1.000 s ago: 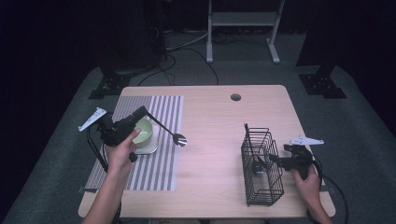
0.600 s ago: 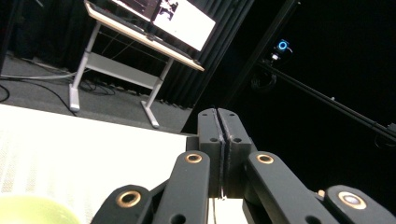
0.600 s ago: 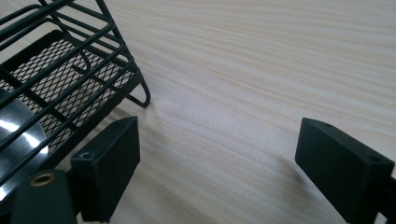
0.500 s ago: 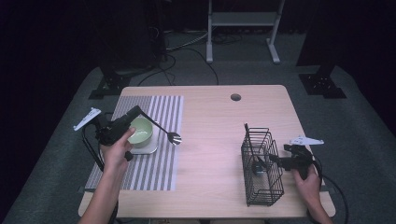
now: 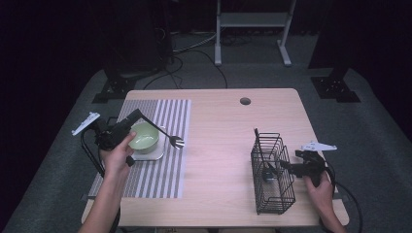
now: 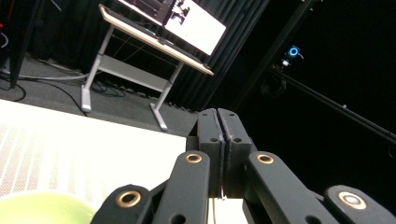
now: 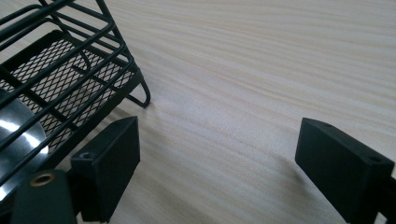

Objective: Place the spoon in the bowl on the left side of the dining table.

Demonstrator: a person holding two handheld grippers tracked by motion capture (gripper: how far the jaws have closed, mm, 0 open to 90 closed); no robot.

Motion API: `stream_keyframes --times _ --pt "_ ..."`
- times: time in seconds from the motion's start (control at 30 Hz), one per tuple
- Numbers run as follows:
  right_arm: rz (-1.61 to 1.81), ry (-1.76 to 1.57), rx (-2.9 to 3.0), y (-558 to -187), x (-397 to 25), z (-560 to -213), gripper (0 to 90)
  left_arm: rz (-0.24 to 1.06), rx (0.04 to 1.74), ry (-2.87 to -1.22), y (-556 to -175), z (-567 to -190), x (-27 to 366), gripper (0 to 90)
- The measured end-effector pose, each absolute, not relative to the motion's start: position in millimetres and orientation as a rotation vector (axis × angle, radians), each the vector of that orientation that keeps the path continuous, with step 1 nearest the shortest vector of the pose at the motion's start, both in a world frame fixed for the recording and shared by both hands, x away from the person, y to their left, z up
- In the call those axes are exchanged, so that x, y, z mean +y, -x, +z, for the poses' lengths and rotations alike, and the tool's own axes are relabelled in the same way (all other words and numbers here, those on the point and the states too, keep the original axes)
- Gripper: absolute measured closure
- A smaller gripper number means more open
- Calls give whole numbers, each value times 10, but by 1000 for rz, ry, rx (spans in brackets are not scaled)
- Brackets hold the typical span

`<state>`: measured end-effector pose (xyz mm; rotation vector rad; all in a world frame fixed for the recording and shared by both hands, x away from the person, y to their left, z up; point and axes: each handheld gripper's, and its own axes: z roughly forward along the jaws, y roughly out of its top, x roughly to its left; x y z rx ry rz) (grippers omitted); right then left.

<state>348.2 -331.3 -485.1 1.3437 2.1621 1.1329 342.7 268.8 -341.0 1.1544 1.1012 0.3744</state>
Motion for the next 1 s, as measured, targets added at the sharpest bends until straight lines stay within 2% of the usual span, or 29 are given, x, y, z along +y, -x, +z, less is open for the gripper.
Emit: stream_keyframes --times 1.0 --pt "1133 -1347 2162 -3482 -3313 -4850 130 440 1172 -1122 -3478 -3444 2933 894"
